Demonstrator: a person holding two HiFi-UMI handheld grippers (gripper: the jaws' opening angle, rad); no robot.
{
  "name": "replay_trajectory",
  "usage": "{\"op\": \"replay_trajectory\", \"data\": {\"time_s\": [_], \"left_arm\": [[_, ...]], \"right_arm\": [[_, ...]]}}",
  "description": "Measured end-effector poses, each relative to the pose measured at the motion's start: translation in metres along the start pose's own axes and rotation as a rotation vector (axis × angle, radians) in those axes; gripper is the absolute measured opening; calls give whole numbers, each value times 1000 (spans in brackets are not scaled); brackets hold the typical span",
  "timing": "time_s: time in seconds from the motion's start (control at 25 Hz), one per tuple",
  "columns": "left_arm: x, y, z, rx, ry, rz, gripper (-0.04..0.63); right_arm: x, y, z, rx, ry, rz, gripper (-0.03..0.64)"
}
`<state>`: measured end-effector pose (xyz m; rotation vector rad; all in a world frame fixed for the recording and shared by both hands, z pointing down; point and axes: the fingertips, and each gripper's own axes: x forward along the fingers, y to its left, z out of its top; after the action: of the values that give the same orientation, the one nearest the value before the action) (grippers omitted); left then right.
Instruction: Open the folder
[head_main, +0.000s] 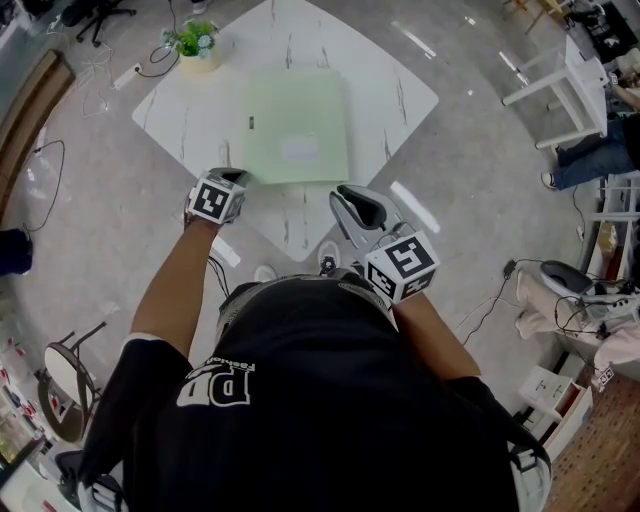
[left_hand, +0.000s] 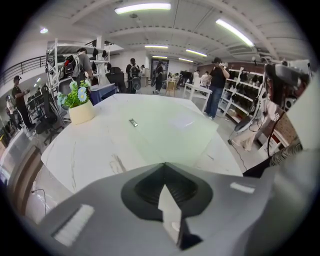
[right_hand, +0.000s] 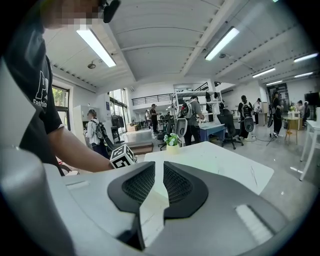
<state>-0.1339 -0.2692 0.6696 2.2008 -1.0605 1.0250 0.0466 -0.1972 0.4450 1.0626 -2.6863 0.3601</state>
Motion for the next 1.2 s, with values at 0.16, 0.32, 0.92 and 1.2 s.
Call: {"op": "replay_trajectory", "data": {"time_s": [0.16, 0.32, 0.92, 1.2], "left_arm": [[0, -1, 1, 9, -24, -4, 57], [3, -1, 0, 6, -16, -17, 57], [-4, 2, 2, 8, 13, 2, 57], [-2, 2, 1, 3, 12, 0, 57]], "right_arm": [[2, 1, -2, -19, 13, 4, 46], [6, 1, -5, -67, 37, 1, 46], [77, 19, -49, -293, 211, 82, 46], [123, 45, -97, -499, 352, 172, 46]]}}
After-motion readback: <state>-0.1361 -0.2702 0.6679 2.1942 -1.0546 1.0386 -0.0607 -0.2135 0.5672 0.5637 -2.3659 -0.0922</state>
